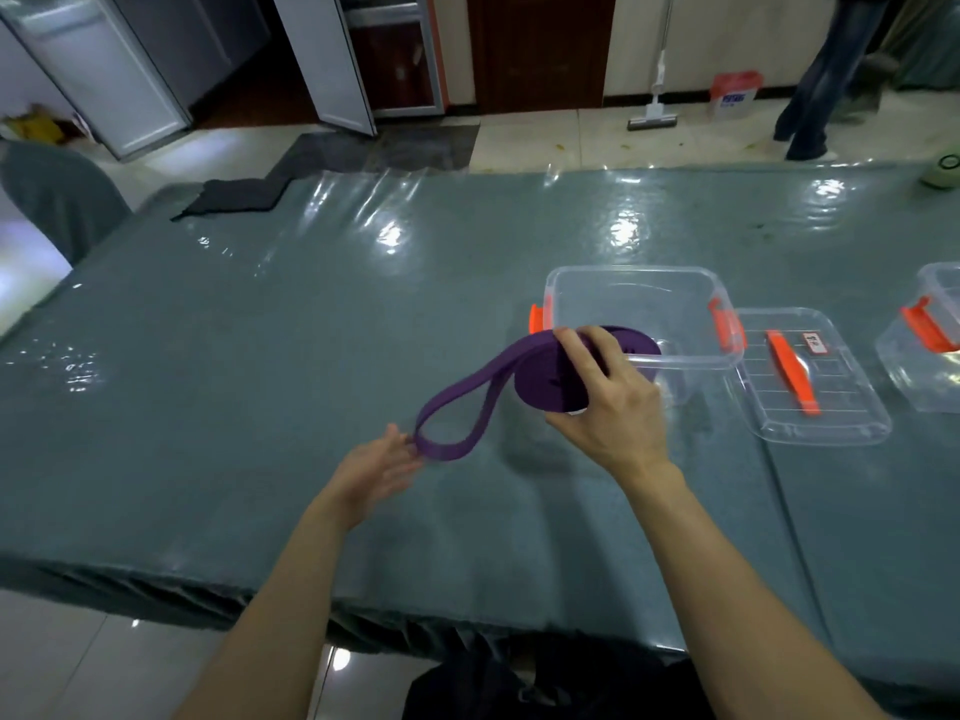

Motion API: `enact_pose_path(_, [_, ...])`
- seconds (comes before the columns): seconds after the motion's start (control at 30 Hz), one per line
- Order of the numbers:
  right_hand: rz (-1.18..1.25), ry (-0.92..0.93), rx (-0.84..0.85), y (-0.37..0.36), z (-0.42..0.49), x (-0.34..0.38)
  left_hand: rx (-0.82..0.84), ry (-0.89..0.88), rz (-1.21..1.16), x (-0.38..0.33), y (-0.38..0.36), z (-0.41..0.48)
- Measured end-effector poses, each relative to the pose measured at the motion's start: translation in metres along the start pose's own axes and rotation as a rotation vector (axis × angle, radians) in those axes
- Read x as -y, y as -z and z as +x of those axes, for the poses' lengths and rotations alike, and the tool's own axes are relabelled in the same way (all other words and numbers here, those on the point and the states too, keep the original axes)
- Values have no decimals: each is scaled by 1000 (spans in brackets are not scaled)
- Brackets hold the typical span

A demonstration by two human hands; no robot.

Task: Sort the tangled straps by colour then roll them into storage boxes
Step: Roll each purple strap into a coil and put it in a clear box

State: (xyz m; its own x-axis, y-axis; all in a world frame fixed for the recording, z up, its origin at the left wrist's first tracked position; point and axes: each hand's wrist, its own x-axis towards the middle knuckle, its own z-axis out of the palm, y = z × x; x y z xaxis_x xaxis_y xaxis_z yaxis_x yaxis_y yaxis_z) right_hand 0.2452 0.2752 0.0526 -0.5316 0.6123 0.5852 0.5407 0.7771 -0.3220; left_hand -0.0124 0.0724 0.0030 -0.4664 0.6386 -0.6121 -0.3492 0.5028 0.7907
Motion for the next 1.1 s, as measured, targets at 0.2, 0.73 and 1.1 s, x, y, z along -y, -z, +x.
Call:
enact_pose_path(0.2, [-99,295,-33,14,26,-8,80,-547,508,-96,-25,-34])
enact_pose_path(0.73, [-183,304,-168,52,35,-12,326,-841,695,-182,-120,-52])
enact_pose_path(1.1, [43,-81,523,51,22,3,133,-975,1735,-177,-131,-56])
